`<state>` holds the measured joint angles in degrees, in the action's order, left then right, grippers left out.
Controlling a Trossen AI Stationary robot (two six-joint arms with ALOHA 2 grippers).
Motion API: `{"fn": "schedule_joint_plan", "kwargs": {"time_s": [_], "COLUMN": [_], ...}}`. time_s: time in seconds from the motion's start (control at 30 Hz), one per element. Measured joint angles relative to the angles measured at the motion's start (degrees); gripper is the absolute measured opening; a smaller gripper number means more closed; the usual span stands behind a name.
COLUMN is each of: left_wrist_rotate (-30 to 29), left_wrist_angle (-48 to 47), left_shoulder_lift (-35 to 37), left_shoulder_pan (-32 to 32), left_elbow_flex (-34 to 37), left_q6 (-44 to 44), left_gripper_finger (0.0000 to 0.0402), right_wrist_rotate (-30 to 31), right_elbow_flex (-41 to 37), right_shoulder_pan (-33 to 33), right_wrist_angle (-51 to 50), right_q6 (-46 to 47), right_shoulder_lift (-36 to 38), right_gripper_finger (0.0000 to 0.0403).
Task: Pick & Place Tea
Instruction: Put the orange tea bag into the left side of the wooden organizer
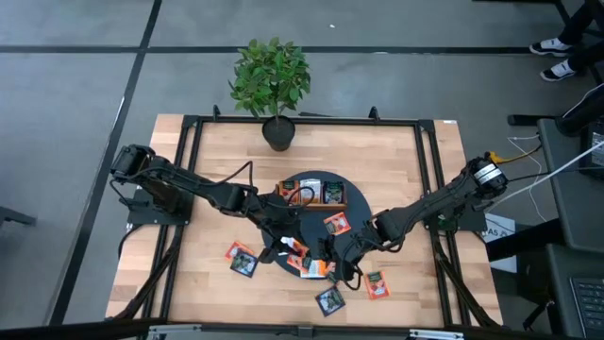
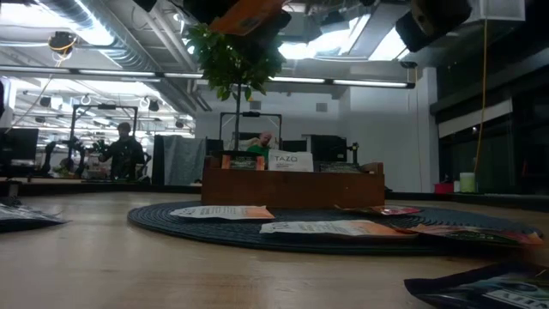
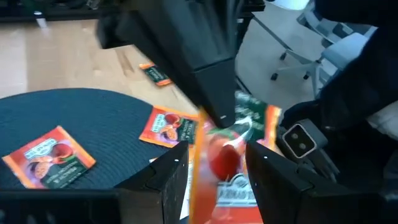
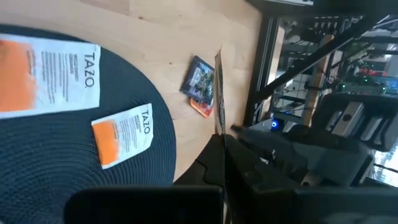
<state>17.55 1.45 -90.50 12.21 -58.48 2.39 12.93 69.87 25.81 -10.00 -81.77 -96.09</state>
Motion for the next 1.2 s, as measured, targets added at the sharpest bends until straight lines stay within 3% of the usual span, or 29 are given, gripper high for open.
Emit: {"fn": "schedule_joint_plan", "kwargs": {"time_s": [0.33,0.77,1.2], "left_wrist_rotate": [0.38,0.36,1.63], "left_wrist_angle": [0.00,0.13,-2.48], "left_shoulder_lift": [0.00,-0.02,-0.04], "left_shoulder_pan": [-0.02,0.00,0.00], "left_elbow_flex": [0.00,-0.02,-0.02], "left_q6": [-0.09,-0.17,-0.20], "left_gripper_finger": [0.0143,0.0009,0.0004], "right_wrist_rotate": [-2.54,-2.59,-2.15], "right_elbow_flex": [0.00,-0.07,-0.07], "right_shoulder_pan": [-1.69,-1.63,-1.53], "right_wrist_angle": [0.83,2.66,3.14], "right_q6": [-1.27,-0.01,1.97], "right_shoulder_lift": [-0.02,-0.13,-0.13], "right_gripper_finger": [0.0000,0.0010,0.0072]}}
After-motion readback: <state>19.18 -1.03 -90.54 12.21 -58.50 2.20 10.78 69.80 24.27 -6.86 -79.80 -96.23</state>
